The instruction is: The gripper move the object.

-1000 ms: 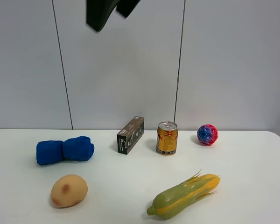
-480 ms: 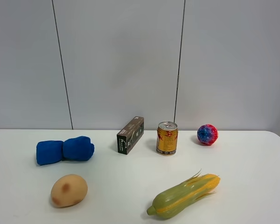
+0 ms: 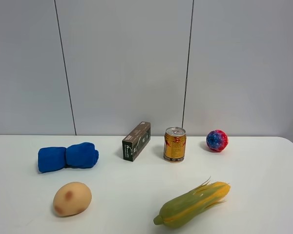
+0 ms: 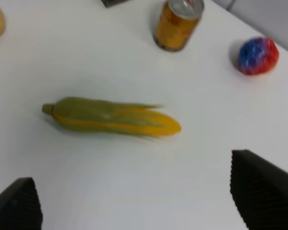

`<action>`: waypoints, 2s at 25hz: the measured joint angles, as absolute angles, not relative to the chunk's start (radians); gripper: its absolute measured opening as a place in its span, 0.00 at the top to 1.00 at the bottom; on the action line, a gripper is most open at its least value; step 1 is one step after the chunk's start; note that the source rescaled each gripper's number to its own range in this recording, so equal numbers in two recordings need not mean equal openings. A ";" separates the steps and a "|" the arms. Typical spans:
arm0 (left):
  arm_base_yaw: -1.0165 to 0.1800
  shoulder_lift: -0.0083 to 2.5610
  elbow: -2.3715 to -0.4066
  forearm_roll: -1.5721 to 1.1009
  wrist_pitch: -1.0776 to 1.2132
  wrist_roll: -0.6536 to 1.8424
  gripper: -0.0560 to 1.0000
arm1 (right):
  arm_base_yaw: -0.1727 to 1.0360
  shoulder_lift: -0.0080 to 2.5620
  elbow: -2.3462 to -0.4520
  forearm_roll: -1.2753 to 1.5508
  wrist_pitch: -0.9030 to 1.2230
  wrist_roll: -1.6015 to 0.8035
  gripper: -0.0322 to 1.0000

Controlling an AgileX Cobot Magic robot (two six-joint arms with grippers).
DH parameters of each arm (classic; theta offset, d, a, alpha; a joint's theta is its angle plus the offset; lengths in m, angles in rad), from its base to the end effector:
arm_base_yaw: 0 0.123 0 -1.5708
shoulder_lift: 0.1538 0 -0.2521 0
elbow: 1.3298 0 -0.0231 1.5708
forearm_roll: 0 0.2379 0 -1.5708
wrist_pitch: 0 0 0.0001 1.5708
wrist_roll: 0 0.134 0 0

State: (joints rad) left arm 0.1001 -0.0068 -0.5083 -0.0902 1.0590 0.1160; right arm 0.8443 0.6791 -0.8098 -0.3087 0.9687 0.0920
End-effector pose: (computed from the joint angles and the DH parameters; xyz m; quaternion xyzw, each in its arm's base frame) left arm 0.0543 -0.0051 0.2549 0.0088 0.8479 0.0122 0.5299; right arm 0.1277 0.0932 0.2971 -0.3602 0.8321 0.0431 0.4196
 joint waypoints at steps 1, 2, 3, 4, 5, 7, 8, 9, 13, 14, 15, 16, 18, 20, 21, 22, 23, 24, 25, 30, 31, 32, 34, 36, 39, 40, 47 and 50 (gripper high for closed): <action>0.100 -0.007 -0.508 -0.090 1.059 0.116 0.00 | 0.844 0.635 -0.790 -0.310 0.988 0.113 0.26; 0.100 -0.007 -0.508 -0.090 1.059 0.116 0.00 | 0.843 0.604 -0.776 -0.310 1.020 0.138 0.26; 0.100 -0.007 -0.508 -0.090 1.059 0.116 0.00 | 0.835 0.577 -0.772 -0.308 1.057 0.162 0.26; 0.100 -0.007 -0.508 -0.090 1.059 0.116 0.00 | 0.810 0.555 -0.769 -0.308 1.089 0.181 0.26; 0.100 -0.007 -0.508 -0.090 1.059 0.116 0.00 | 0.785 0.544 -0.767 -0.308 1.130 0.195 0.26; 0.100 -0.007 -0.508 -0.090 1.059 0.116 0.00 | 0.707 0.531 -0.766 -0.308 1.194 0.207 0.26; 0.100 -0.007 -0.508 -0.090 1.059 0.116 0.00 | 0.654 0.525 -0.764 -0.303 1.203 0.207 0.26; 0.100 -0.007 -0.508 -0.090 1.059 0.116 0.00 | 0.605 0.522 -0.761 -0.297 1.207 0.205 0.26; 0.100 -0.007 -0.508 -0.090 1.059 0.116 0.00 | 0.364 0.515 -0.757 -0.241 1.219 0.183 0.26; 0.100 -0.007 -0.508 -0.090 1.059 0.116 0.00 | 0.307 0.515 -0.757 -0.227 1.221 0.172 0.26; 0.100 -0.007 -0.508 -0.090 1.059 0.116 0.00 | 0.255 0.515 -0.757 -0.207 1.221 0.165 0.26; 0.100 -0.007 -0.508 -0.090 1.059 0.116 0.00 | 0.216 0.515 -0.757 -0.187 1.221 0.162 0.26; 0.100 -0.007 -0.508 -0.090 1.059 0.116 0.00 | 0.136 0.515 -0.757 -0.157 1.221 0.157 0.26; 0.100 -0.007 -0.508 -0.090 1.059 0.116 0.00 | 0.082 0.506 -0.756 -0.135 1.221 0.154 0.26; 0.100 -0.007 -0.508 -0.090 1.059 0.116 0.00 | 0.062 0.494 -0.750 -0.130 1.221 0.150 0.26; 0.100 -0.007 -0.508 -0.090 1.059 0.116 0.00 | 0.050 0.475 -0.740 -0.126 1.218 0.149 0.26; 0.100 -0.007 -0.508 -0.090 1.059 0.116 0.00 | 0.044 0.449 -0.718 -0.122 1.211 0.149 0.26; 0.100 -0.007 -0.508 -0.090 1.059 0.116 0.00 | 0.042 0.422 -0.689 -0.121 1.197 0.149 0.26; 0.100 -0.007 -0.508 -0.090 1.059 0.116 0.00 | 0.040 0.386 -0.655 -0.118 1.186 0.149 0.26; 0.100 -0.007 -0.508 -0.090 1.059 0.116 0.00 | 0.040 0.193 -0.540 -0.117 1.157 0.149 0.26; 0.100 -0.007 -0.508 -0.090 1.059 0.116 0.00 | 0.040 0.162 -0.538 -0.118 1.144 0.149 0.26; 0.100 -0.007 -0.508 -0.090 1.059 0.116 0.00 | 0.040 0.128 -0.533 -0.118 1.127 0.149 0.26; 0.100 -0.007 -0.508 -0.090 1.059 0.116 0.00 | 0.040 0.096 -0.528 -0.117 1.112 0.149 0.26; 0.100 -0.007 -0.508 -0.090 1.059 0.116 0.00 | 0.040 0.043 -0.510 -0.110 1.082 0.149 0.26; 0.100 -0.007 -0.508 -0.090 1.059 0.116 0.00 | 0.040 -0.001 -0.505 -0.099 1.068 0.147 0.26; 0.100 -0.007 -0.508 -0.090 1.059 0.116 0.00 | 0.040 -0.002 -0.505 -0.099 1.067 0.146 0.26; 0.100 -0.007 -0.508 -0.090 1.059 0.116 0.00 | 0.049 -0.002 -0.499 -0.025 1.064 0.063 0.26; 0.100 -0.007 -0.508 -0.090 1.059 0.116 0.00 | 0.049 -0.002 -0.499 -0.014 1.064 0.057 0.26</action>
